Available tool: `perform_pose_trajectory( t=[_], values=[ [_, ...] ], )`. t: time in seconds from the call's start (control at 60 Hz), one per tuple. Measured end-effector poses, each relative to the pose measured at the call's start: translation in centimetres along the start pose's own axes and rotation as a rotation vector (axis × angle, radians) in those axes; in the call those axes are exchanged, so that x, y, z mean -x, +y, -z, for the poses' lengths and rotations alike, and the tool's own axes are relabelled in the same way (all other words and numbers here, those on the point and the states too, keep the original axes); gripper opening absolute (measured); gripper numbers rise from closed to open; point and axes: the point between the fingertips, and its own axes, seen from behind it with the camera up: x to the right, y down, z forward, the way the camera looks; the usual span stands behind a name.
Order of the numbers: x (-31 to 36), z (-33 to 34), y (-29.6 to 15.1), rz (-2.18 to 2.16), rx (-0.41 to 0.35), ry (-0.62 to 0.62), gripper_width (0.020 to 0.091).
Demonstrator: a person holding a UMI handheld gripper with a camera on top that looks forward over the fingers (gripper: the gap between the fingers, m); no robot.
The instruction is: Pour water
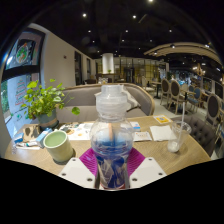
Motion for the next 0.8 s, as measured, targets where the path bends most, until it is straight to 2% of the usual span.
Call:
perform_pose_trajectory(
  t=[0.1, 0.2, 0.333, 0.383, 0.45, 0.467, 0.5, 0.55, 0.8],
  values=[
    [0.2, 0.1, -0.2, 0.013, -0.041, 0.001, 0.0354],
    [-0.3, -0.1, -0.2, -0.011, -0.061, 0.02, 0.0409],
    [-0.4, 0.2, 0.2, -0.016, -0.038, 0.027, 0.0497],
    [-0.6, 0.1, 1.8, -0.015, 0.03, 0.034, 0.0597],
    [-0.6, 0.4, 3.3, -0.013, 0.101, 0.03, 0.0856],
    [-0.5, 0.6, 3.6, -0.014, 0.11, 0.031, 0.0867],
    [-0.9, 1.2, 4.2, -0.013, 0.142, 0.047, 0.0833],
    [-1.5, 2.3, 4.3, -0.013, 0.177, 0.07, 0.0861],
    [1.4, 14.4, 1.1, 0.054, 0.212, 0.041, 0.0856]
  ],
)
